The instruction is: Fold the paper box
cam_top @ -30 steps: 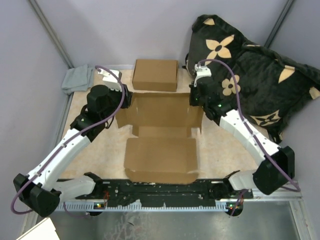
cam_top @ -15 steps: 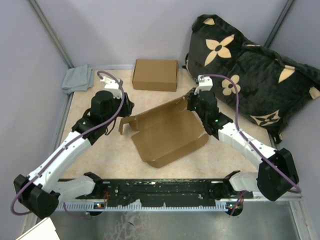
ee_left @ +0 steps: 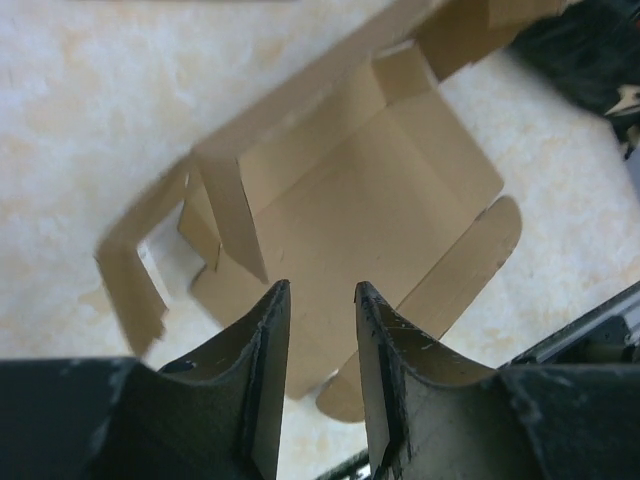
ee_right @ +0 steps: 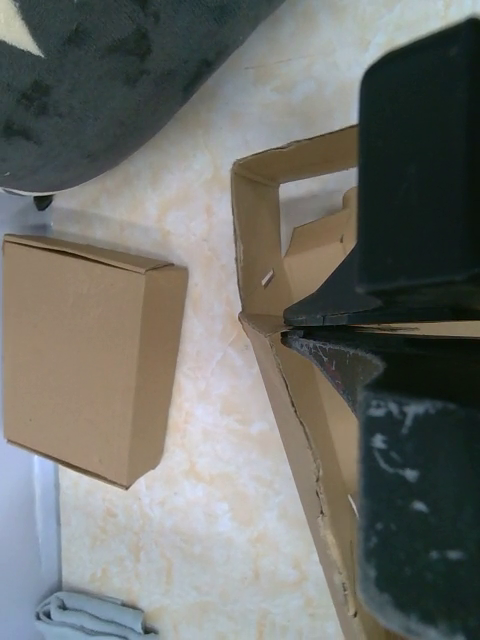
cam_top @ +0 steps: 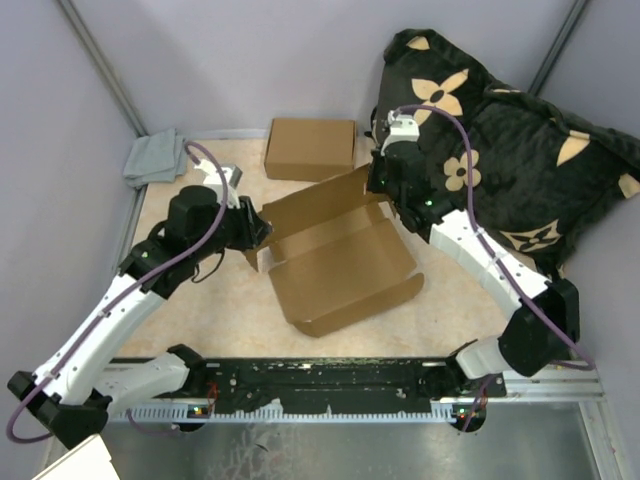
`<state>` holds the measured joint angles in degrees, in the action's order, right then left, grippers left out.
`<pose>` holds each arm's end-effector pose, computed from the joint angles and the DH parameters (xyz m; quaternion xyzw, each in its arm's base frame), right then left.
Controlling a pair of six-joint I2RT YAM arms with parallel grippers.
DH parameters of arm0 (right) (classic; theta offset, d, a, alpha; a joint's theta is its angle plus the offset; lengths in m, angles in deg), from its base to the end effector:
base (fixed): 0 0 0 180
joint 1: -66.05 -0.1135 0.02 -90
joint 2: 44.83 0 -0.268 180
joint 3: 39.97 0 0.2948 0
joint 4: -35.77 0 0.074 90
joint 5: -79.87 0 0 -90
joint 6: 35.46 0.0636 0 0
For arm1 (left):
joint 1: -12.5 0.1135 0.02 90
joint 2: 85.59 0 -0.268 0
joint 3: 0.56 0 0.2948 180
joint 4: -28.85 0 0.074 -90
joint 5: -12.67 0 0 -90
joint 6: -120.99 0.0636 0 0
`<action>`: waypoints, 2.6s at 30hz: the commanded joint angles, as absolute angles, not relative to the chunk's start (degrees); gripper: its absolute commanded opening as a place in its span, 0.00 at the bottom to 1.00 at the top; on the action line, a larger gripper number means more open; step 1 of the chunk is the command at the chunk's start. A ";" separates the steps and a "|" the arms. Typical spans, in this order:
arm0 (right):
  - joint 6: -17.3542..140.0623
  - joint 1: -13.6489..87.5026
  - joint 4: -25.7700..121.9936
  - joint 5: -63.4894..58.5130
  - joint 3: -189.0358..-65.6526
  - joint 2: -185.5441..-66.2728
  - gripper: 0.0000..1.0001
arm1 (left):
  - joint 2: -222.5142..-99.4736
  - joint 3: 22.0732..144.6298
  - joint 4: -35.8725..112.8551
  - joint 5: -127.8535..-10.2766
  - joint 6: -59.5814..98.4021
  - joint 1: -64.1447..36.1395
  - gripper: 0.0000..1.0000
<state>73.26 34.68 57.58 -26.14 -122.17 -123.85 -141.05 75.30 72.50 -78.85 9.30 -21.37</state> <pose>0.3433 0.1887 0.3498 -0.0079 0.8084 0.1421 0.5712 0.2258 -0.1495 0.3827 0.0813 0.8311 -0.2466 0.4918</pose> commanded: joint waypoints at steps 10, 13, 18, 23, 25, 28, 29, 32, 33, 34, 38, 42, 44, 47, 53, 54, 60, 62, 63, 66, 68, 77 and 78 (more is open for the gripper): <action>74.45 33.55 63.75 -24.21 -128.96 -129.27 0.00 | -148.48 82.15 87.95 -94.04 7.01 -23.63 0.36; 74.40 33.41 63.99 -23.91 -129.05 -129.46 0.00 | -149.39 83.51 87.92 -94.11 7.69 -23.65 0.36; 74.64 33.23 64.17 -23.54 -128.66 -129.47 0.00 | -151.59 83.61 86.66 -92.73 8.46 -23.63 0.35; 74.50 33.18 64.28 -23.79 -128.32 -129.54 0.00 | -151.91 82.92 86.18 -91.86 8.07 -23.71 0.34; 74.49 33.18 64.28 -23.71 -128.18 -129.43 0.00 | -151.90 82.72 86.11 -93.13 8.28 -23.72 0.35; 74.56 33.18 64.12 -23.38 -128.04 -129.23 0.00 | -152.99 82.44 86.06 -94.76 8.81 -23.70 0.37; 74.64 33.07 64.23 -23.24 -128.04 -129.21 0.00 | -153.51 82.42 85.98 -94.95 8.91 -23.66 0.37; 74.88 33.09 64.42 -22.95 -127.89 -129.03 0.00 | -155.27 82.25 85.44 -94.93 9.08 -23.69 0.35; 74.92 33.09 64.51 -22.76 -127.85 -128.98 0.00 | -155.88 82.13 85.42 -94.91 9.21 -23.65 0.33; 74.93 33.07 64.66 -22.52 -127.76 -128.90 0.00 | -156.37 82.02 85.42 -94.95 9.26 -23.63 0.31; 75.04 33.09 65.13 -21.69 -127.19 -128.47 0.01 | -157.84 81.67 82.55 -97.09 9.55 -23.67 0.14; 74.80 33.09 65.63 -20.91 -126.30 -127.61 0.01 | -157.60 80.01 79.23 -100.71 10.13 -23.63 0.00; 74.46 33.09 65.94 -20.59 -126.08 -127.16 0.02 | -157.44 79.10 77.08 -101.86 10.75 -23.63 0.00; 73.89 33.07 66.16 -18.85 -125.98 -126.37 0.25 | -157.84 77.74 74.36 -103.84 11.81 -23.54 0.00; 72.92 34.18 64.67 -16.85 -124.89 -122.66 0.60 | -160.31 76.12 68.84 -106.76 13.23 -22.62 0.00; 72.91 35.25 63.92 -16.30 -124.30 -121.83 0.60 | -161.00 76.32 68.10 -106.55 13.51 -22.31 0.00; 72.39 48.30 55.32 -4.07 -118.46 -118.69 0.58 | -166.22 79.45 63.23 -106.23 15.74 -20.75 0.00; 71.19 52.00 53.04 0.22 -116.57 -119.89 0.58 | -168.27 80.73 62.26 -106.59 16.37 -20.19 0.00; 70.74 53.33 51.83 1.62 -115.89 -120.79 0.57 | -168.91 81.19 61.63 -106.93 16.85 -19.86 0.00; 69.35 56.15 49.52 6.95 -115.05 -124.46 0.56 | -169.77 81.63 59.74 -107.57 17.78 -18.93 0.00; 67.29 56.76 49.25 8.08 -115.16 -127.19 0.56 | -169.18 80.41 57.29 -108.46 18.89 -18.73 0.00; 63.50 61.99 40.40 13.90 -111.94 -134.17 0.49 | -163.60 68.39 39.93 -110.10 24.49 -18.45 0.00; 63.70 62.93 38.56 14.99 -111.18 -134.50 0.48 | -164.16 68.43 39.82 -110.31 24.71 -18.29 0.00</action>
